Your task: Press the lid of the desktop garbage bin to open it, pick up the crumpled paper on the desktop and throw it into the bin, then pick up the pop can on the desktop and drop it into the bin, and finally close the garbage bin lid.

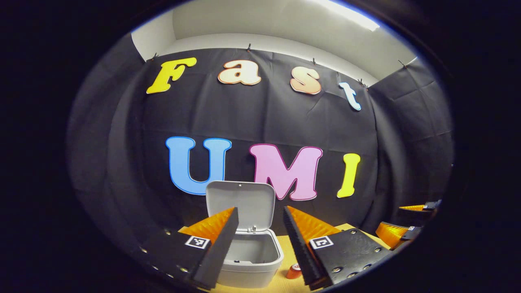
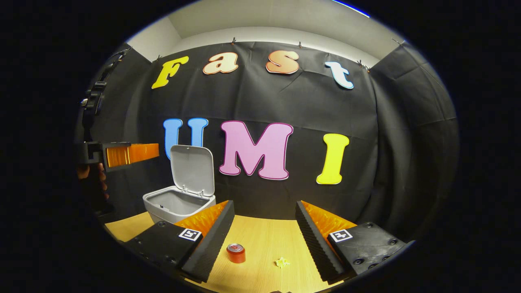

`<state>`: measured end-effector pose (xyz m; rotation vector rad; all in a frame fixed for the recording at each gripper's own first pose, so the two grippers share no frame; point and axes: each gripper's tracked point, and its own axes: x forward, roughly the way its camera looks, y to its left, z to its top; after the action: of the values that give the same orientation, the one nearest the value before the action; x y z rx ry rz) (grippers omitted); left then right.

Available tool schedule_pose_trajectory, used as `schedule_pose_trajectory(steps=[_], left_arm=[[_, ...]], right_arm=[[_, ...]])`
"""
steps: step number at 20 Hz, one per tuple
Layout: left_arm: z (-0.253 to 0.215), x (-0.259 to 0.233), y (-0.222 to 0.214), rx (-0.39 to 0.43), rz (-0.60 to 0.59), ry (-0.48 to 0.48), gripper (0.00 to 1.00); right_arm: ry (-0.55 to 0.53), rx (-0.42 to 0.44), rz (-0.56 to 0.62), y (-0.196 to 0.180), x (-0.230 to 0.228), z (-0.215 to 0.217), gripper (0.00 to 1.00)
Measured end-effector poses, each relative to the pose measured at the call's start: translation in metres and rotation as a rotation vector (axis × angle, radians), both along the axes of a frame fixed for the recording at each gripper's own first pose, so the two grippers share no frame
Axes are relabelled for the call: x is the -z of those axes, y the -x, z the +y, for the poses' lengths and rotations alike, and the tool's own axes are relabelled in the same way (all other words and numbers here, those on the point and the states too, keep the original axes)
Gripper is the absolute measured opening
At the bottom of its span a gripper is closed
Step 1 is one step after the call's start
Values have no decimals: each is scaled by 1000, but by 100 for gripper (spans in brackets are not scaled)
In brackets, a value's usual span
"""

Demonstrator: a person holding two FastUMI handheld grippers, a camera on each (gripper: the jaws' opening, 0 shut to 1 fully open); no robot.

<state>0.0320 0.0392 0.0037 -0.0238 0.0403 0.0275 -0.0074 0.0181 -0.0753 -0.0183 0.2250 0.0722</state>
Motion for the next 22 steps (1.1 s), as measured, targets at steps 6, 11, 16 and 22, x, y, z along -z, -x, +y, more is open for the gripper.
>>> schedule_pose_trajectory(steps=[6, 11, 16, 22], left_arm=[[-11, 25, 16, 3, 56, 18, 78], [-11, 44, 21, -10, 102, 29, 93], [-13, 48, 25, -9, 123, 27, 93], [-11, 65, 38, -30, 187, 32, 93]], right_arm=[[4, 22, 12, -5, 10, -12, 100], [24, 42, 88, -13, 41, -27, 98], [69, -13, 266, -17, 105, -30, 98], [105, -76, 519, -26, 194, -40, 98]])
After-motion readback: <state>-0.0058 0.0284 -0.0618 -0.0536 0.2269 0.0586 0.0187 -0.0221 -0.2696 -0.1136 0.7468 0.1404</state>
